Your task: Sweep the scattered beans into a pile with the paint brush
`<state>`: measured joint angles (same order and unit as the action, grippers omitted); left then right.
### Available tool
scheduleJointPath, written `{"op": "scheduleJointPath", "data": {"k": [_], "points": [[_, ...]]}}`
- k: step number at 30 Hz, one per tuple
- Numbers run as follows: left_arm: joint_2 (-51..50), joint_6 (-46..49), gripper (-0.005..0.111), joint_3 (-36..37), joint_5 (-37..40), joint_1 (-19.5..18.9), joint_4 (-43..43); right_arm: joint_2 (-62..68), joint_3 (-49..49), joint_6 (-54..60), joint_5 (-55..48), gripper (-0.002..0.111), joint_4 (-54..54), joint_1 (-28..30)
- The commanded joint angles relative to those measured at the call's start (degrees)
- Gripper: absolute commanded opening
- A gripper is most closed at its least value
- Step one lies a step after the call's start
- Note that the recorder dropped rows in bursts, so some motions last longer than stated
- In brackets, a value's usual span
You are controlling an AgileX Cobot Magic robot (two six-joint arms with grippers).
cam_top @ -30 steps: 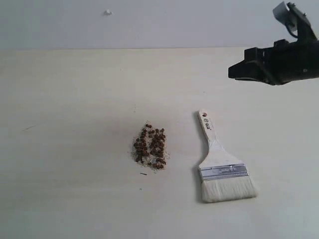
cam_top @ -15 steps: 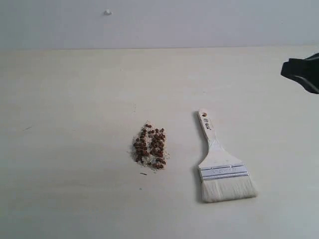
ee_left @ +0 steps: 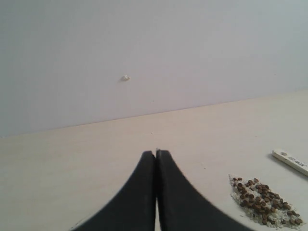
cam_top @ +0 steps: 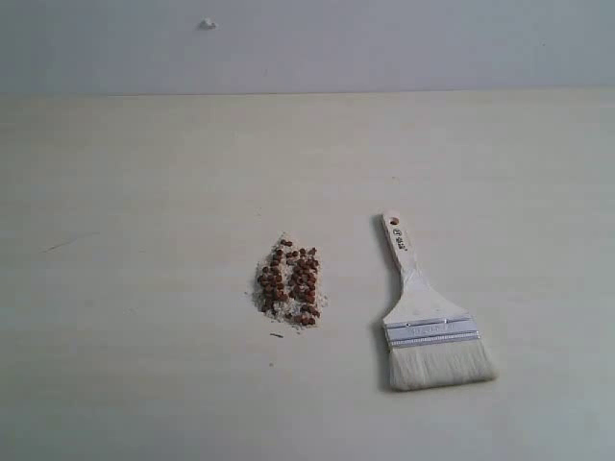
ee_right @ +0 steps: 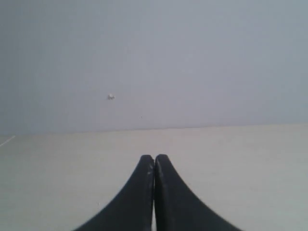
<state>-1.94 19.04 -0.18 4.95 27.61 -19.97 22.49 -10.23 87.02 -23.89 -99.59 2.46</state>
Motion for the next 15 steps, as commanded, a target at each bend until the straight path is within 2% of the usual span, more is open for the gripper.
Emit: {"op": "scheduleJointPath", "data": {"k": [1, 6, 15], "points": [[0.33, 0.25, 0.000, 0.18, 0.09, 0.30, 0.24, -6.29, 0.63, -0.17, -0.55, 0.000, -0.35, 0.20], [0.33, 0.25, 0.000, 0.18, 0.09, 0.30, 0.24, -9.64, 0.63, -0.17, -0.04, 0.000, -0.35, 0.20], [0.33, 0.25, 0.000, 0.18, 0.09, 0.30, 0.24, -10.03, 0.63, -0.17, 6.68, 0.000, -0.35, 0.20]]}}
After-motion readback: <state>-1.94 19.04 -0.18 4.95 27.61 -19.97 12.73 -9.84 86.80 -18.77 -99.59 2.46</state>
